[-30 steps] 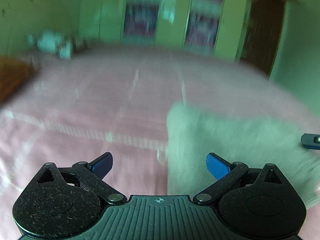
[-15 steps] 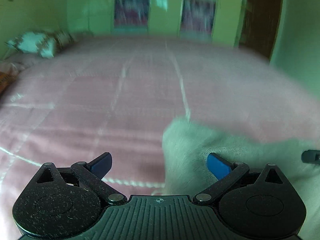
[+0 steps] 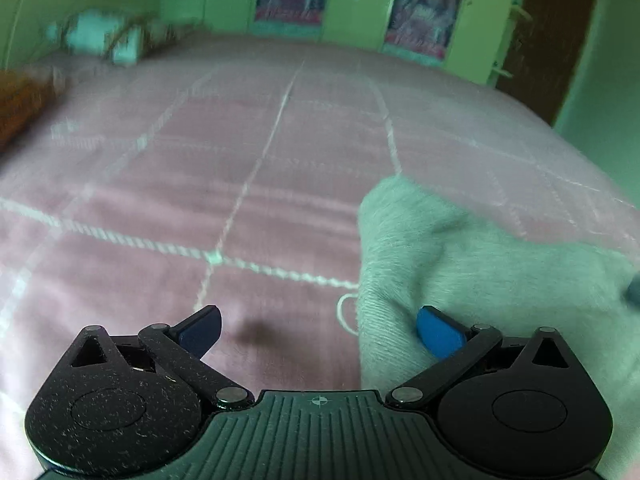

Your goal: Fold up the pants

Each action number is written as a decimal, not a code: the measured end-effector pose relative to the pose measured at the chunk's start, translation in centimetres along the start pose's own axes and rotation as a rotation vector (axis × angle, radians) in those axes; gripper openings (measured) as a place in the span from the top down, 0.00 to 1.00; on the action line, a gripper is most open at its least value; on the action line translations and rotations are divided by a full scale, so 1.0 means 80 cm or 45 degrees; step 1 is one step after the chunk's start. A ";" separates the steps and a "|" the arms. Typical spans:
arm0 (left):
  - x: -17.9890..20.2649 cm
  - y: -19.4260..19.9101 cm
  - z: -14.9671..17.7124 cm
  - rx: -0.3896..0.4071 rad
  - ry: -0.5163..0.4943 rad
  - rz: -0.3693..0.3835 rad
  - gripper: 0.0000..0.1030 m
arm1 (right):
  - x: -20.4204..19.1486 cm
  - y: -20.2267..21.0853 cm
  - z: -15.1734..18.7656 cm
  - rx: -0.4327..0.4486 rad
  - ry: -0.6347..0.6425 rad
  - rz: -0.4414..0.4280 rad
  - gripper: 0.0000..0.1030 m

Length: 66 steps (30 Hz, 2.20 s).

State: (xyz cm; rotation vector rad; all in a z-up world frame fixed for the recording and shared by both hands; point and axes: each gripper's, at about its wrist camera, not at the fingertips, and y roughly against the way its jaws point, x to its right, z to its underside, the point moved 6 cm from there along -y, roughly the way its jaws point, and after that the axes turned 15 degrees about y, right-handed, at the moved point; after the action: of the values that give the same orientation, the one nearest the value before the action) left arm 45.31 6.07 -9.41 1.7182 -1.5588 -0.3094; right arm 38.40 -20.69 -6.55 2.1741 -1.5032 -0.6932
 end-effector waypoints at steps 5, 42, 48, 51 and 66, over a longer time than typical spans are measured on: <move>-0.008 0.041 0.015 0.030 -0.007 0.040 0.00 | 0.021 0.068 0.007 0.136 -0.157 -0.069 0.41; 0.004 -0.053 0.028 -0.423 0.438 0.755 0.19 | 0.071 -0.026 0.064 -0.193 -0.486 -0.460 0.29; 0.002 -0.062 0.022 -0.446 0.485 0.668 0.65 | 0.065 -0.034 0.049 -0.217 -0.425 -0.445 0.58; -0.002 -0.057 0.015 -0.446 0.563 0.756 0.75 | 0.053 -0.027 0.034 -0.193 -0.351 -0.483 0.60; -0.010 -0.055 -0.111 -0.209 0.567 0.893 0.76 | 0.016 -0.049 -0.102 0.004 -0.189 -0.604 0.65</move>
State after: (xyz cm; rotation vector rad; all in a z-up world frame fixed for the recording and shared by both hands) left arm 54.07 9.95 -6.69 0.9403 -1.6227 0.2776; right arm 46.63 -20.18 -2.62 2.5567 -1.0490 -1.0202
